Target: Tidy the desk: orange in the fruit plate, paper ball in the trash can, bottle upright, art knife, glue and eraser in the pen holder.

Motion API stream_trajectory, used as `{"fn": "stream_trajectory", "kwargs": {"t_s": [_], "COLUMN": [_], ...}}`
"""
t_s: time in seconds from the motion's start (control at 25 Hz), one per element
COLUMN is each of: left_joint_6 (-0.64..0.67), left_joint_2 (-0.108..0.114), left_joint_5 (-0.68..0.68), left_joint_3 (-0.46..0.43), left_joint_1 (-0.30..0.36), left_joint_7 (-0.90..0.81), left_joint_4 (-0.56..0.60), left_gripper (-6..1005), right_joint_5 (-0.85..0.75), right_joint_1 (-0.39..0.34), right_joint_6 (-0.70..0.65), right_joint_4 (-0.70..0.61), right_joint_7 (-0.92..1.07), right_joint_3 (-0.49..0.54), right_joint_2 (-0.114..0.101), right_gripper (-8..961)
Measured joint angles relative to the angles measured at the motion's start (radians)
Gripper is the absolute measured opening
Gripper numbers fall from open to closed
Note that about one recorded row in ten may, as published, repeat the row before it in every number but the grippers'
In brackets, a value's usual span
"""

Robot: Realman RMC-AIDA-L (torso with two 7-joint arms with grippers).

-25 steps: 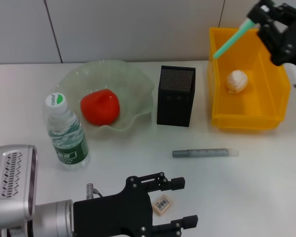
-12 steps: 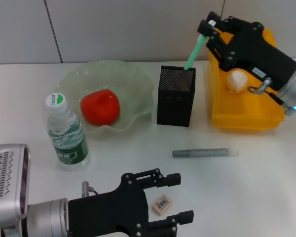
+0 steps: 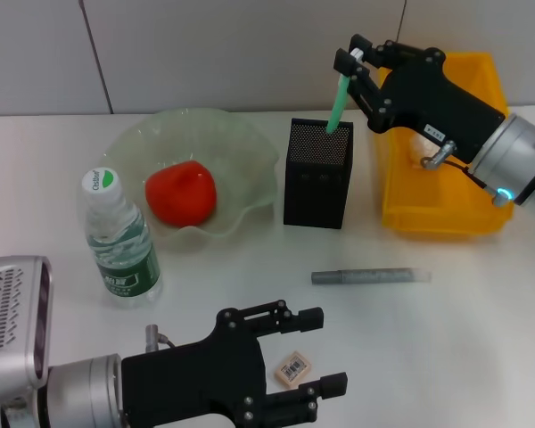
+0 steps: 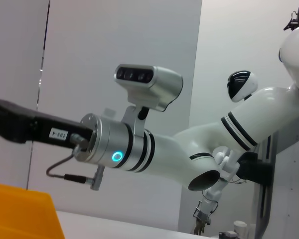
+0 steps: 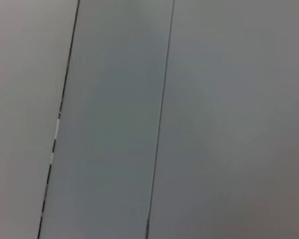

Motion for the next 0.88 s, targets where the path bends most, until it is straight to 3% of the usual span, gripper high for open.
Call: {"fn": "stream_trajectory", "kwargs": {"t_s": [0.32, 0.6, 0.8, 0.88], "left_joint_6": [0.002, 0.014, 0.027, 0.031], "left_joint_2": [0.000, 0.002, 0.007, 0.008], "left_joint_5": [-0.004, 0.001, 0.002, 0.002], "left_joint_3": [-0.001, -0.058, -0.080, -0.082], "left_joint_1": [-0.001, 0.004, 0.018, 0.021], "left_joint_7": [0.002, 0.022, 0.039, 0.049], "left_joint_4": [0.001, -0.009, -0.011, -0.011], "left_gripper": [668, 667, 667, 667], "right_joint_5": [0.000, 0.000, 0.021, 0.025], "right_joint_1": [0.035, 0.021, -0.015, -0.031], "right_joint_6": [0.096, 0.084, 0.026, -0.001], "right_joint_4": [-0.046, -0.067, -0.047, -0.019], "right_joint_7": [0.018, 0.020, 0.062, 0.117], "right_joint_3": [-0.012, -0.029, -0.022, -0.024], "right_joint_2": [0.000, 0.001, 0.000, 0.000], "right_gripper": [227, 238, 461, 496]}}
